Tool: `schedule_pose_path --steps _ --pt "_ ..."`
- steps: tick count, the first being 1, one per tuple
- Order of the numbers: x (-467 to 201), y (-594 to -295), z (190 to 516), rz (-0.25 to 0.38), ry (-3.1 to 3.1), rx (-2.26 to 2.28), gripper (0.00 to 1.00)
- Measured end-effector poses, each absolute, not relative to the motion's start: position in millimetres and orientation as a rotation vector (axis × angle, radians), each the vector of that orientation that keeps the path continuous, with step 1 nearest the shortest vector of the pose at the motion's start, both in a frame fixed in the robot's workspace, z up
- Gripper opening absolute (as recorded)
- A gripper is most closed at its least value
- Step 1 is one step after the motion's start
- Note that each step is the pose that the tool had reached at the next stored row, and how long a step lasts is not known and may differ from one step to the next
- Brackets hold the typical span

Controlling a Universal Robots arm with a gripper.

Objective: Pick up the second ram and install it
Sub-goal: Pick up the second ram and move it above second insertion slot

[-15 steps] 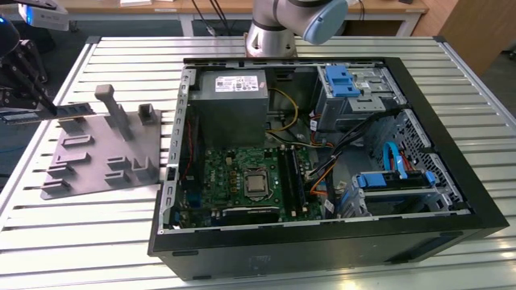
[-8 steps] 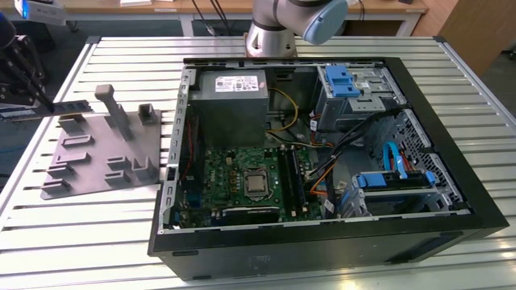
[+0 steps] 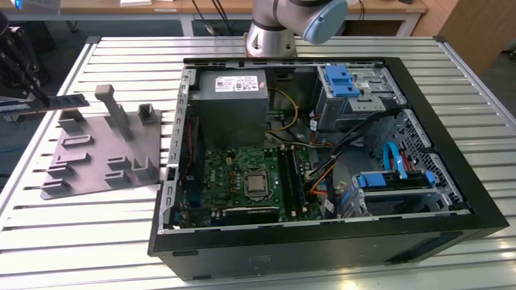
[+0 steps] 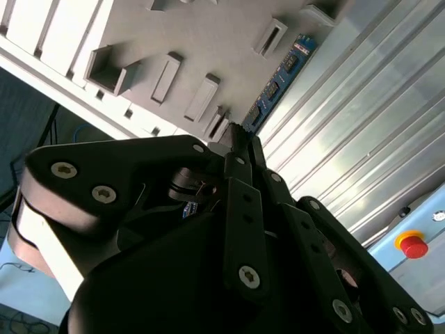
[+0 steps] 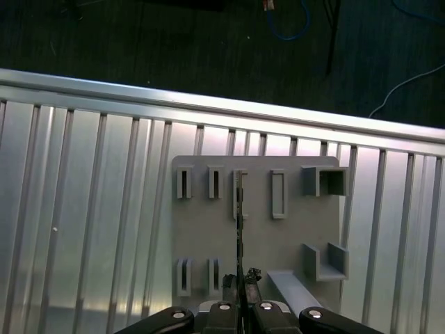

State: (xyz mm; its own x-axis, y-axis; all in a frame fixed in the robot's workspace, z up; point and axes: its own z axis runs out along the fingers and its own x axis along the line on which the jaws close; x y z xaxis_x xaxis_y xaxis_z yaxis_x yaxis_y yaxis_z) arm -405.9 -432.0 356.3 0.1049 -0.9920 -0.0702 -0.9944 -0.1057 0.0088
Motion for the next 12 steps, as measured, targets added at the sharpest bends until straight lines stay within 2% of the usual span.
schedule_pose_path --steps 12 --pt "-405.9 -432.0 379.2 0.090 2.073 -2.304 0.14"
